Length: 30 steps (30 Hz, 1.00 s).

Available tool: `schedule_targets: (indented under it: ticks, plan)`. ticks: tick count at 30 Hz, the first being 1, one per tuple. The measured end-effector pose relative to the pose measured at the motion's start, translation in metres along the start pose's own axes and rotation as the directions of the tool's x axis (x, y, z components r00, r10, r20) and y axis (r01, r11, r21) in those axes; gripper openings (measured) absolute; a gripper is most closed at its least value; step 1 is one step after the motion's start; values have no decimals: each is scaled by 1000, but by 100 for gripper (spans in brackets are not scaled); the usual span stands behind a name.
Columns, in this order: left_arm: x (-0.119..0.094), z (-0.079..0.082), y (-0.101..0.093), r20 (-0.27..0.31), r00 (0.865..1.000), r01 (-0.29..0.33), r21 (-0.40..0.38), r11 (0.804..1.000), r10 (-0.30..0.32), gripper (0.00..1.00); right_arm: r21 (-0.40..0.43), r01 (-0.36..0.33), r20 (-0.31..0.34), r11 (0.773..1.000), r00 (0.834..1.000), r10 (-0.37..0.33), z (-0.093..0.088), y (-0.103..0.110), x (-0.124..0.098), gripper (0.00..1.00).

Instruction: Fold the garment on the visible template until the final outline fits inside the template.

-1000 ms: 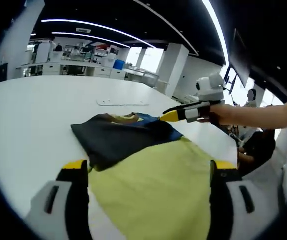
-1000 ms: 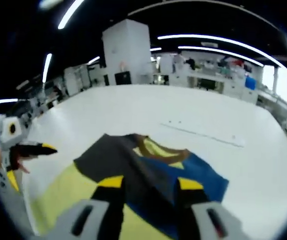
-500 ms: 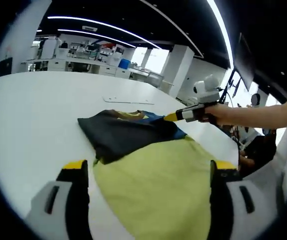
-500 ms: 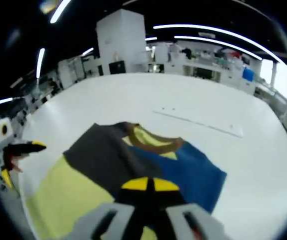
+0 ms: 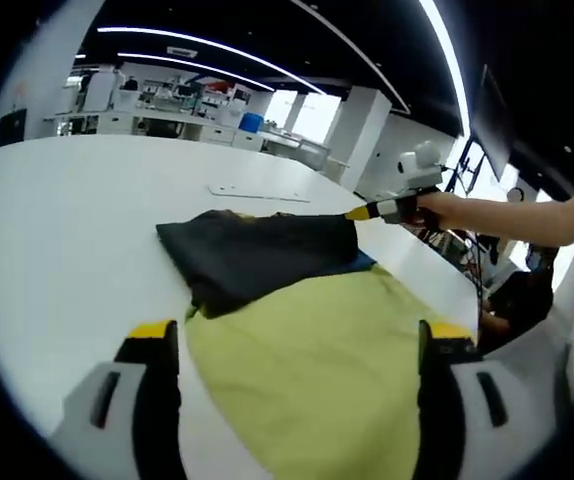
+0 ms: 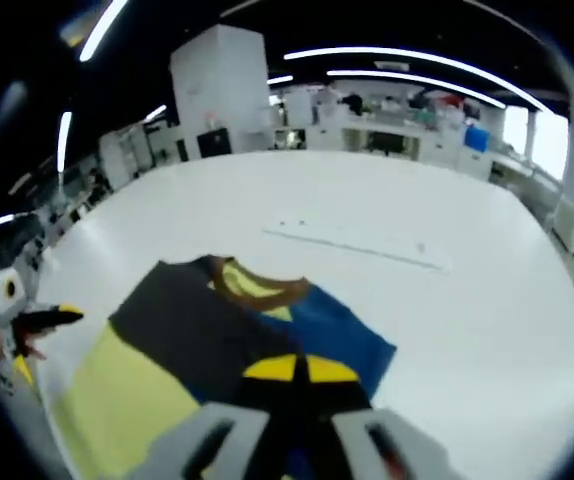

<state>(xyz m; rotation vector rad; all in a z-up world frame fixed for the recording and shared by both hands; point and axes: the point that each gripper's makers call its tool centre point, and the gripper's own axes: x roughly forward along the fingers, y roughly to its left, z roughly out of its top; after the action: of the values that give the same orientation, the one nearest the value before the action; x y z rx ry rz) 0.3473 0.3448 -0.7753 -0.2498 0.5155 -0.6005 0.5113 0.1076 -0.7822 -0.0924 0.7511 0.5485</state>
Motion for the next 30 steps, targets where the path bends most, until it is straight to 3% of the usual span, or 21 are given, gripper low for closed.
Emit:
schedule_targets:
  ticks: [11, 19, 25, 27, 30]
  plan:
    - [0, -7, 5, -23, 1000, -19, 2, 1000, 19, 94, -1, 11, -67, 1000, 998, -11, -16, -18, 6, 0]
    - [13, -17, 47, -62, 987, -143, 78, 987, 148, 77, 6, 6, -84, 1000, 996, -5, -20, -22, 9, 0]
    - [18, -17, 44, -54, 988, -145, 45, 988, 147, 77, 26, -2, -66, 1000, 998, 3, -19, -21, 11, 0]
    - [18, -18, 43, -57, 989, -134, 45, 990, 136, 78, 32, 3, -56, 999, 998, -1, -19, -23, 10, 7]
    - [19, -20, 40, -59, 990, -127, 45, 991, 130, 78, 60, 0, -41, 998, 999, 2, -22, -21, 8, 24]
